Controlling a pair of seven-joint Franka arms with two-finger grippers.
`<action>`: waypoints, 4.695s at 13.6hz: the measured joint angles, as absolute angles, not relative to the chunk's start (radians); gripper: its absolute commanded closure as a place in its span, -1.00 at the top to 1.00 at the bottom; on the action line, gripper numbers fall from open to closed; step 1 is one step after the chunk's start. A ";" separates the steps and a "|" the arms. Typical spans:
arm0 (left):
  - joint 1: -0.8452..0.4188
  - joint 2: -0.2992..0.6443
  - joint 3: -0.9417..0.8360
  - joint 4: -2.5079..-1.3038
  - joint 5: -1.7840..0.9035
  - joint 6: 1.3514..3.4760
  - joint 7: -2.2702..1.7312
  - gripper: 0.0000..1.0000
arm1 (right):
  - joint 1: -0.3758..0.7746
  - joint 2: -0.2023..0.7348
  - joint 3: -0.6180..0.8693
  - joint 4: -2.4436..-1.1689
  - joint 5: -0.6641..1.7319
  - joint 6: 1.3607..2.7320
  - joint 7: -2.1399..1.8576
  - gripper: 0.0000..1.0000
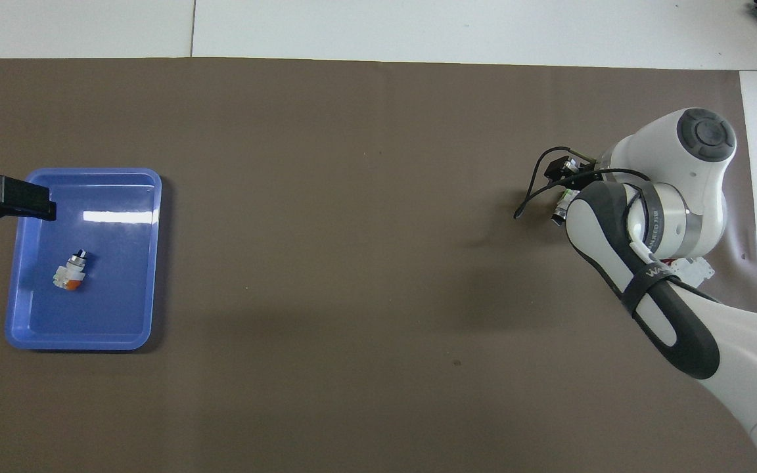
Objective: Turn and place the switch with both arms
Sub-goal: 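Lower the right gripper and grasp the white-and-orange switch, then lift the switch with the right gripper and carry it toward the tray, then reach the left gripper to the switch held by the right gripper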
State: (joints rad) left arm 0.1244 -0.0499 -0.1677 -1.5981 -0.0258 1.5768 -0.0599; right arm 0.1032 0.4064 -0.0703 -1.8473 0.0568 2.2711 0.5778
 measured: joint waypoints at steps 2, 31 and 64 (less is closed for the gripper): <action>0.124 -0.050 -0.168 -1.598 -0.026 1.577 -0.060 1.00 | 0.101 0.408 -0.071 -1.878 0.057 2.297 0.579 1.00; 0.124 -0.050 -0.168 -1.598 -0.026 1.577 -0.060 1.00 | 0.200 0.285 0.162 -1.678 0.590 2.183 1.319 -1.00; -0.029 -0.125 -0.192 -1.897 -0.638 1.976 0.357 0.13 | 0.560 0.334 0.173 -1.684 1.038 2.672 1.470 -1.00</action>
State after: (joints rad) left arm -0.0287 -0.1246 -0.1921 -1.8966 -0.6379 1.9759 0.3566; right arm 0.5597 0.3343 0.1734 -1.6842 1.0378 2.6716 1.4705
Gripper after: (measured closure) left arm 0.419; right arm 0.665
